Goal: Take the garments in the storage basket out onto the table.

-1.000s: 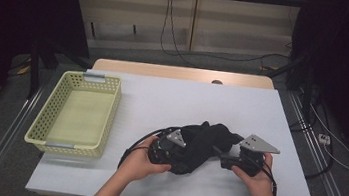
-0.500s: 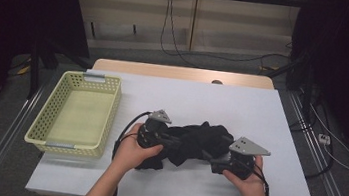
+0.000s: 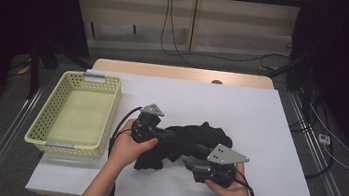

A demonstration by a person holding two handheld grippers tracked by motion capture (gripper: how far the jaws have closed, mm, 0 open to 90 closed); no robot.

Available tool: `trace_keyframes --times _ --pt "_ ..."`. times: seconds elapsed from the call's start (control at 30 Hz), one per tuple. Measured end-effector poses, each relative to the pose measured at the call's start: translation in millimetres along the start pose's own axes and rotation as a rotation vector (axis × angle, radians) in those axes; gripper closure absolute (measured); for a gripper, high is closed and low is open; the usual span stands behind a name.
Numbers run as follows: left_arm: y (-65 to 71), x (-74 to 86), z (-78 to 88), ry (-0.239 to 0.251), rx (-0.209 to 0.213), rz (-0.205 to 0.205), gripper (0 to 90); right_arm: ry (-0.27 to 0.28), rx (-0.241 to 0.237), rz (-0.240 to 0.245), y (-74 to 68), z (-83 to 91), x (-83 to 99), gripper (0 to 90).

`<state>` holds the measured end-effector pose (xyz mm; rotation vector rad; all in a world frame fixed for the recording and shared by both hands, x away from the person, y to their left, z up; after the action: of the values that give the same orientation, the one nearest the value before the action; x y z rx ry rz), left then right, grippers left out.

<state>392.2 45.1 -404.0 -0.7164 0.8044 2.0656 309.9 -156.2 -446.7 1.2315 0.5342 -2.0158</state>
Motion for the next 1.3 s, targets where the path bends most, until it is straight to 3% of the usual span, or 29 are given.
trace_keyframes --times 0.2,0.37,0.5,0.53,0.6,0.63,0.67,0.7,0.73,0.87,0.97,1.0,1.1,1.3 --pt "5.0 -0.8 -6.8 -0.001 0.02 0.0 84.4 -0.035 -0.002 0.004 -0.5 -6.2 4.5 37.9" --pt "11.3 -1.1 -11.7 0.006 0.056 0.0 84.6 -0.039 0.008 0.007 -6.0 -19.7 0.5 26.2" --pt "17.3 -3.5 -12.7 0.01 0.079 -0.01 84.6 -0.049 0.03 0.006 -12.3 -38.4 -5.2 27.4" --pt "18.2 -4.4 -13.0 0.014 0.079 -0.013 84.5 -0.053 0.049 0.009 -12.4 -41.3 -5.6 33.4" --pt "18.4 -5.4 -12.5 0.016 0.08 -0.016 84.5 -0.06 0.091 0.033 -8.7 -42.2 -4.4 56.6" --pt "17.3 -5.4 -12.0 0.02 0.075 -0.016 84.5 -0.065 0.099 0.041 -5.5 -40.1 -3.5 71.1" --pt "15.6 -5.0 -11.1 0.022 0.067 -0.015 84.5 -0.049 0.092 0.019 -2.0 -36.4 -3.3 79.0" --pt "13.7 -4.6 -10.0 0.027 0.058 -0.009 84.5 -0.038 0.066 -0.001 1.7 -31.7 -3.5 80.9" --pt "11.6 -4.0 -8.6 0.032 0.06 0.0 84.6 -0.039 0.047 -0.013 5.1 -25.9 -4.2 82.0" --pt "6.5 -3.5 -2.9 0.058 0.067 0.023 84.9 0.002 0.045 -0.047 19.2 7.6 -11.0 81.9" --pt "7.0 -6.4 0.3 0.089 0.047 0.023 85.2 0.023 0.098 -0.044 29.9 27.4 -12.1 81.6" --pt "7.3 -6.9 0.7 0.089 0.028 0.014 85.4 0.027 0.11 -0.052 33.7 30.7 -11.4 84.3" --pt "7.0 -7.1 2.2 0.09 0.029 0.02 85.4 0.043 0.131 -0.081 44.9 36.3 -9.8 86.3" --pt "3.1 -6.4 1.1 0.102 0.018 0.039 85.3 0.02 0.124 -0.061 49.9 37.6 -9.3 87.6"
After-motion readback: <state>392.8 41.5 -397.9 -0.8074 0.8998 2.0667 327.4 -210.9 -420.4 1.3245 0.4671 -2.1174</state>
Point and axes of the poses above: each handheld gripper's, and its own axes: z roughly backward along the jaws, x roughly out of its underside, y roughly to its right, the point moved 3 cm from there along -z, roughly forward along the jaws, and after that the axes turned 2 degrees about -y, right-handed, at the moved point
